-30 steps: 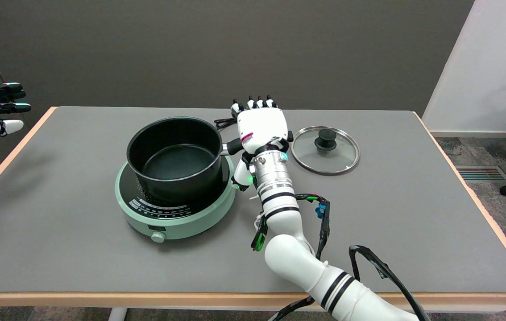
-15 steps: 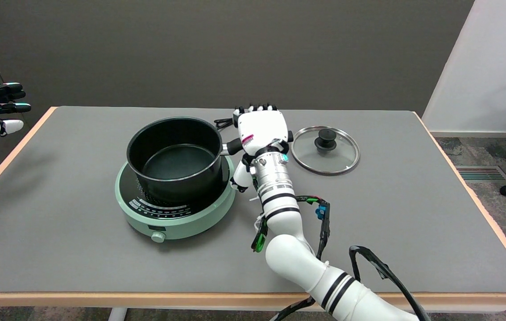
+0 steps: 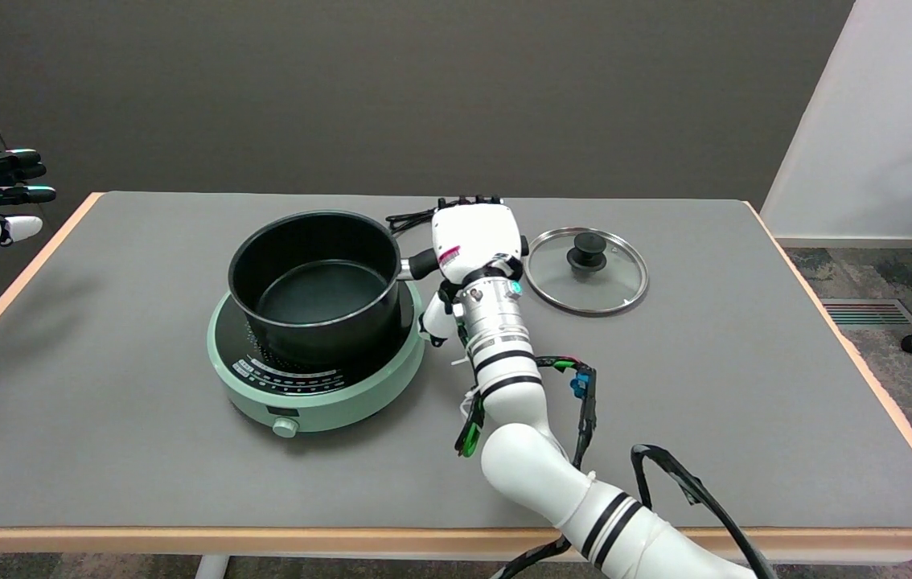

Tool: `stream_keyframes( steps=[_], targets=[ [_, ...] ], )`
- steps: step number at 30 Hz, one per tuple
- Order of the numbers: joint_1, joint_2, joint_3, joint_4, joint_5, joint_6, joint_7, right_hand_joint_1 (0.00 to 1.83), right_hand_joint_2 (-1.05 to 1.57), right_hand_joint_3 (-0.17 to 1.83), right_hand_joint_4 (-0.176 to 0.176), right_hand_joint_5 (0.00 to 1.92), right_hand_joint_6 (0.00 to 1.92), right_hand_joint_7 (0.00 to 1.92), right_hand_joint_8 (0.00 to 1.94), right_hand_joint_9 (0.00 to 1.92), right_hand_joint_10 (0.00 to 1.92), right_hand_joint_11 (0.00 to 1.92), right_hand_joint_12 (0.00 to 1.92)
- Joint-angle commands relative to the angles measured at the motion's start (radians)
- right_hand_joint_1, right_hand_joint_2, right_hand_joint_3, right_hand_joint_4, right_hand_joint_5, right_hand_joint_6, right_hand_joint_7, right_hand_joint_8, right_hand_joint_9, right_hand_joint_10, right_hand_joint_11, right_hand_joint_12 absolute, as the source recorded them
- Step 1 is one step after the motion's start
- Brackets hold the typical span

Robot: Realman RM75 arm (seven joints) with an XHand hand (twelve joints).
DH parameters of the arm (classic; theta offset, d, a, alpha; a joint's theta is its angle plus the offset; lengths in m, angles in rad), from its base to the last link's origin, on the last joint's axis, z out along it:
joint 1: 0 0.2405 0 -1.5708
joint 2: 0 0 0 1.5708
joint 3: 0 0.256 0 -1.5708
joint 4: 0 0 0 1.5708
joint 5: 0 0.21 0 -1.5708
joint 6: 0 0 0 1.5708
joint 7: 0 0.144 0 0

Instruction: Pick up the soup pot.

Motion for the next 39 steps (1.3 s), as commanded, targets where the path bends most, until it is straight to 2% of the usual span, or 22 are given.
stream_keyframes(
  steps=[1,3,7,9,11,12,14,18,22,28,30,33,39],
  targets=[
    [-0.004,0.006,-0.001,0.014,0.012,-0.006,0.0,1.12,-0.31,1.27,0.003,1.08,1.08,1.08,1.08,1.08,1.08,1.08,1.08],
    [-0.006,0.008,0.002,0.017,0.012,-0.012,0.0,1.12,-0.3,1.3,0.002,1.09,1.09,1.09,1.09,1.09,1.09,1.09,1.09],
    [-0.006,0.008,0.002,0.017,0.014,-0.013,0.0,1.14,-0.27,1.8,-0.012,1.16,1.16,1.16,1.16,1.16,1.16,1.16,1.16],
    [-0.005,0.009,0.001,0.018,0.033,-0.013,0.0,1.14,-0.25,1.83,-0.029,1.23,1.23,1.23,1.23,1.23,1.23,1.23,1.23],
    [-0.002,0.01,-0.001,0.019,0.047,-0.013,0.0,1.15,-0.16,1.83,-0.063,1.36,1.36,1.36,1.36,1.36,1.36,1.36,1.36],
    [-0.001,0.01,-0.001,0.019,0.053,-0.013,0.0,1.14,-0.08,1.72,-0.075,1.41,1.41,1.41,1.41,1.41,1.41,1.41,1.41],
    [0.0,0.01,-0.001,0.019,0.059,-0.013,0.0,1.12,0.15,1.36,-0.089,1.5,1.5,1.5,1.5,1.5,1.5,1.5,1.5],
    [0.0,0.01,-0.001,0.019,0.06,-0.013,0.0,1.13,0.19,1.18,-0.089,1.52,1.52,1.52,1.52,1.52,1.52,1.52,1.52],
    [0.001,0.01,-0.001,0.022,0.06,-0.013,0.0,1.16,0.12,1.09,-0.086,1.52,1.52,1.52,1.52,1.52,1.52,1.52,1.52],
    [0.003,0.01,0.0,0.026,0.06,-0.005,0.006,1.17,0.07,1.09,-0.086,1.51,1.51,1.51,1.51,1.51,1.51,1.51,1.51],
    [0.004,0.01,0.001,0.028,0.06,-0.001,0.008,1.09,0.31,1.02,-0.084,1.52,1.52,1.52,1.52,1.52,1.52,1.52,1.52],
    [0.004,0.01,0.007,0.039,0.064,0.0,0.008,0.97,0.73,0.82,-0.079,1.51,1.51,1.51,1.51,1.51,1.51,1.51,1.51],
    [0.008,0.025,0.005,0.062,0.094,-0.009,0.01,0.94,0.85,0.79,-0.079,1.52,1.52,1.52,1.52,1.52,1.52,1.52,1.52]
  ],
)
